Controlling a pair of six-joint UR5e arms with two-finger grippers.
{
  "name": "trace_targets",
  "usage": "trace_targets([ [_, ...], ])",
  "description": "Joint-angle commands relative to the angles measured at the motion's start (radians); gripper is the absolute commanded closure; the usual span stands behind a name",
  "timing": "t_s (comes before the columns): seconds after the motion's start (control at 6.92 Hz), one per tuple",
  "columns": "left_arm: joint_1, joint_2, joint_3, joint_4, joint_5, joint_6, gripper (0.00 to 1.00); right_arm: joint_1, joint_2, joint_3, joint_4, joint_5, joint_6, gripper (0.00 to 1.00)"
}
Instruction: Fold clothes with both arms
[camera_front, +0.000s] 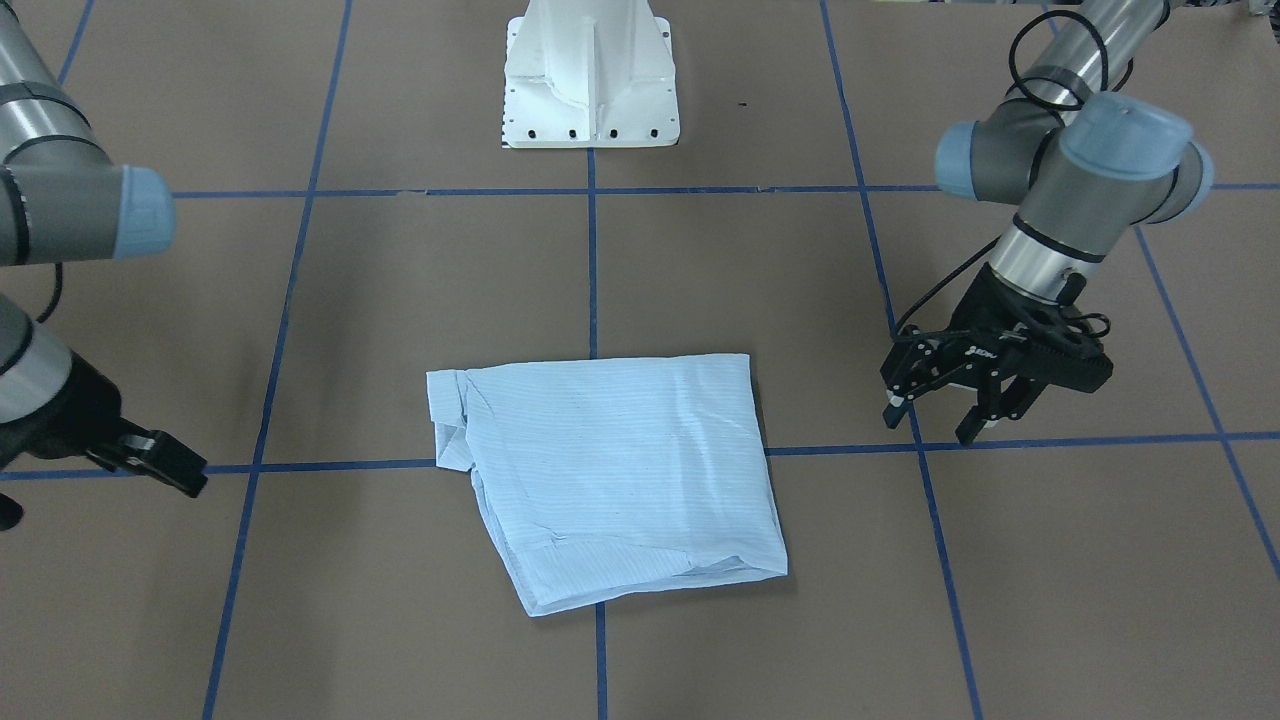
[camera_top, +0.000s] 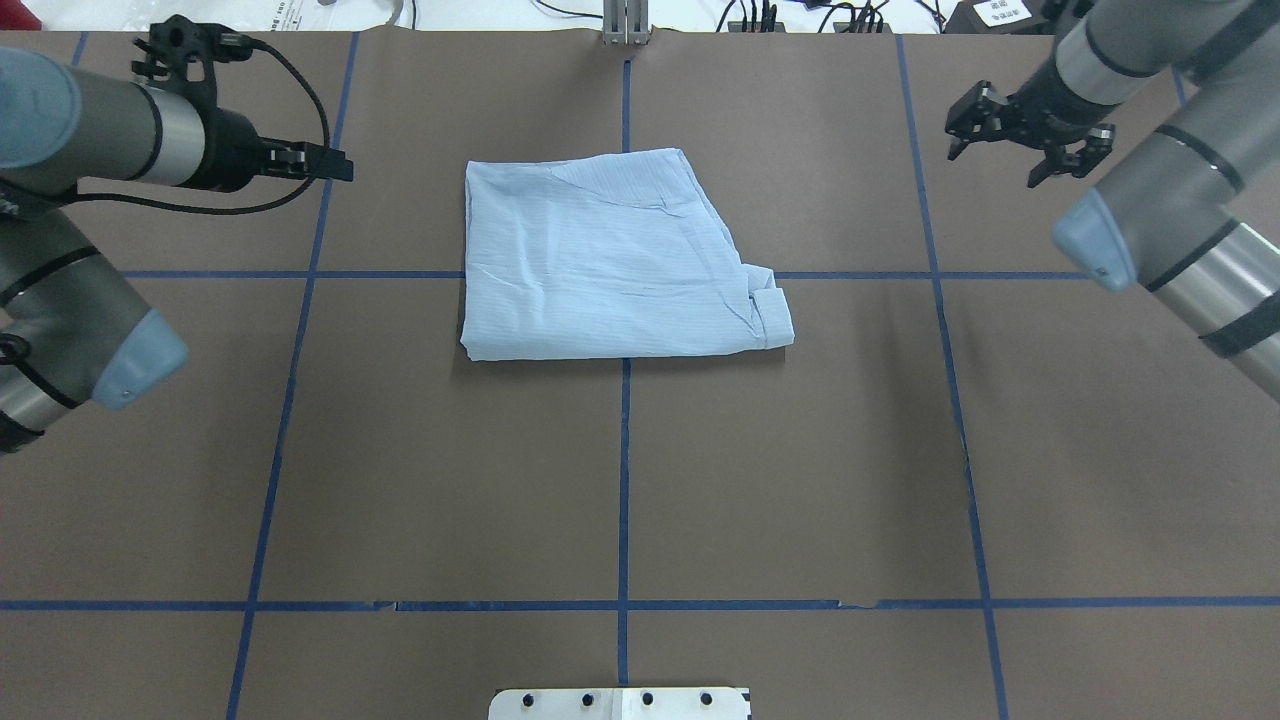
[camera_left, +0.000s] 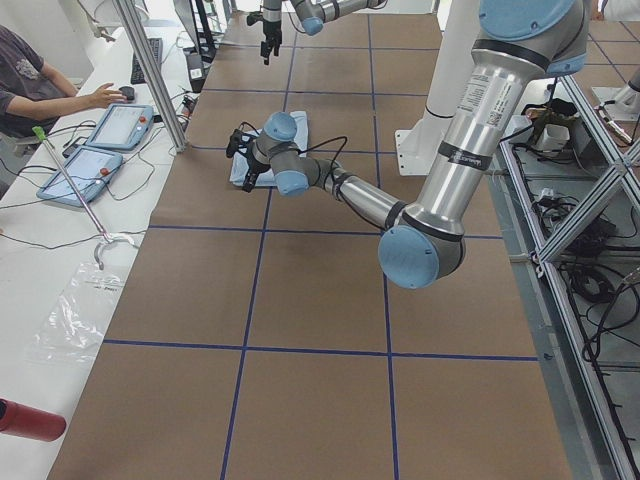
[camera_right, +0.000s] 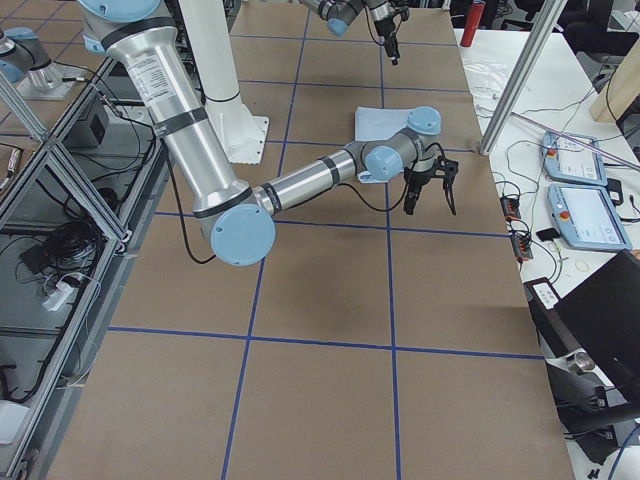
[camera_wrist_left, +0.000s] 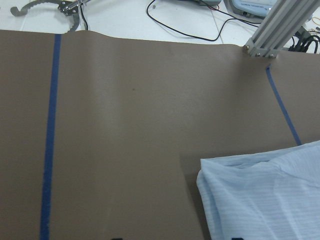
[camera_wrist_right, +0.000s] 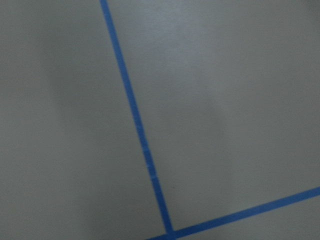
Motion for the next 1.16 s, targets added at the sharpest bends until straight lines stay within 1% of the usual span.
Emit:
trace_targets([
  [0.0,-0.122,0.164,-0.114,0.004,-0.137,0.193,0.01,0.097,-0.19,0.171,-0.094,0.036,-0.236,0.0],
  [0.14,-0.17,0.224,-0.148,0.005,-0.181,0.262,0.01,0.129,-0.276,0.222,-0.098,0.037,-0.322,0.0],
  [0.29,-0.214,0.261,-0.159,0.007,-0.224,0.323,0.01,0.157,-0.355,0.255,-0.096,0.037,-0.415,0.0],
  [0.43,-0.254,0.269,-0.167,0.043,-0.247,0.365,0.01,0.189,-0.402,0.264,-0.093,0.037,-0.494,0.0],
  [0.58,-0.279,0.27,-0.21,0.147,-0.252,0.446,0.01,0.221,-0.439,0.263,-0.093,0.051,-0.574,0.0],
  [0.72,-0.29,0.273,-0.271,0.265,-0.25,0.518,0.01,0.264,-0.458,0.259,-0.098,0.1,-0.63,0.0],
  [0.87,-0.294,0.275,-0.302,0.318,-0.25,0.536,0.01,0.286,-0.47,0.261,-0.098,0.121,-0.646,0.0],
  [1.01,-0.294,0.277,-0.299,0.321,-0.249,0.536,0.01,0.303,-0.475,0.266,-0.098,0.123,-0.646,0.0],
])
